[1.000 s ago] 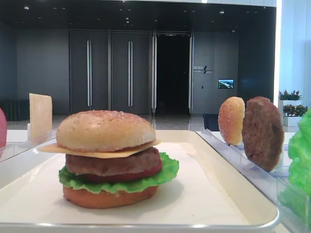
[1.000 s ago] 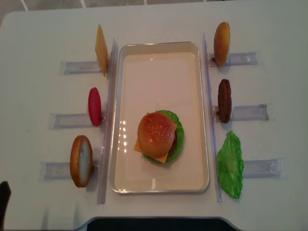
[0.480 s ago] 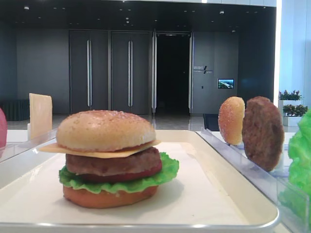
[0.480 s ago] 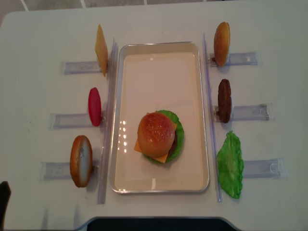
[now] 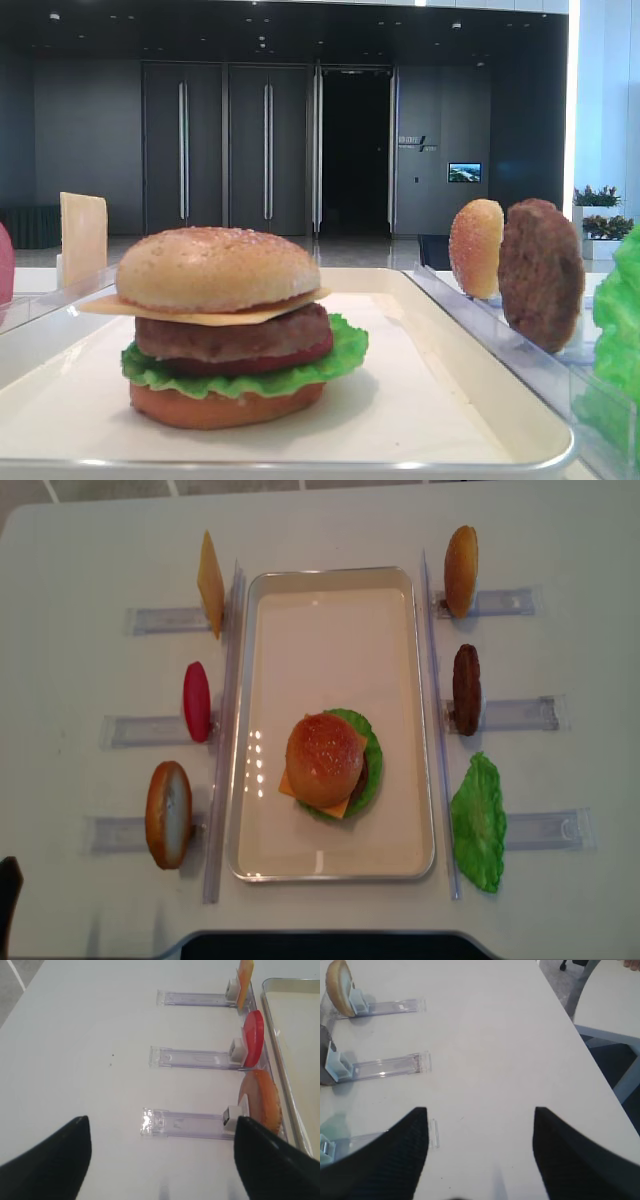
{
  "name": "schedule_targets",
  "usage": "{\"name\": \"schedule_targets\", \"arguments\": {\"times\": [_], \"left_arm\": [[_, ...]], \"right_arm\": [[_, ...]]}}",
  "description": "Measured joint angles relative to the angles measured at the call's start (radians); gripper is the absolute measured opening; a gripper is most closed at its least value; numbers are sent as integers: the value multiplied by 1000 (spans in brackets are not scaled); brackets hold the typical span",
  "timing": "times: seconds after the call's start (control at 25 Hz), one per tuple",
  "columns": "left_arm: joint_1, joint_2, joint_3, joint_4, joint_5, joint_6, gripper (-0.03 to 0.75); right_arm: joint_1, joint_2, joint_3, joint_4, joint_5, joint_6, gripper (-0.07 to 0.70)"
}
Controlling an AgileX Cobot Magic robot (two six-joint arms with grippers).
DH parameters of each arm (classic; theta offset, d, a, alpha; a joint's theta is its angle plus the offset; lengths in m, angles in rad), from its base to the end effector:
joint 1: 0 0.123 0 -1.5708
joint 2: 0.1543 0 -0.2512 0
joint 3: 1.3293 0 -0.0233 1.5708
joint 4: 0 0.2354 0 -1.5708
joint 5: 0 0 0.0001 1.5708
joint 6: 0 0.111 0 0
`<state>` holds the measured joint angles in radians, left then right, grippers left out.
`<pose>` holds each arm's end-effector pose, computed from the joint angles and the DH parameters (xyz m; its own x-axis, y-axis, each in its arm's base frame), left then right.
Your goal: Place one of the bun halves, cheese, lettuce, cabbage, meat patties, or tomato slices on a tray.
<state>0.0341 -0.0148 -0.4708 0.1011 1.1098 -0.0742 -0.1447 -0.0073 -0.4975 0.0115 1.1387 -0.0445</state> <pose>0.0311 0.0111 0.2487 -0.5060 -0.0463 -0.8613 -0.1264 0.9918 0.0210 0.0285 -0.0030 0.2527 -0.5194 0.0356 -0.8538 0.1148 0.9930 -0.0285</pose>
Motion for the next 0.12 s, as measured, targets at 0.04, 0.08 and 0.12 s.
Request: {"name": "schedule_targets", "arguments": {"times": [0.04,0.08,0.12], "left_arm": [[0,0,0,0,0,0,692],[0,0,0,0,0,0,692],[0,0,0,0,0,0,692]], "right_arm": [[0,0,0,0,0,0,461],[0,0,0,0,0,0,461],[0,0,0,0,0,0,461]]}}
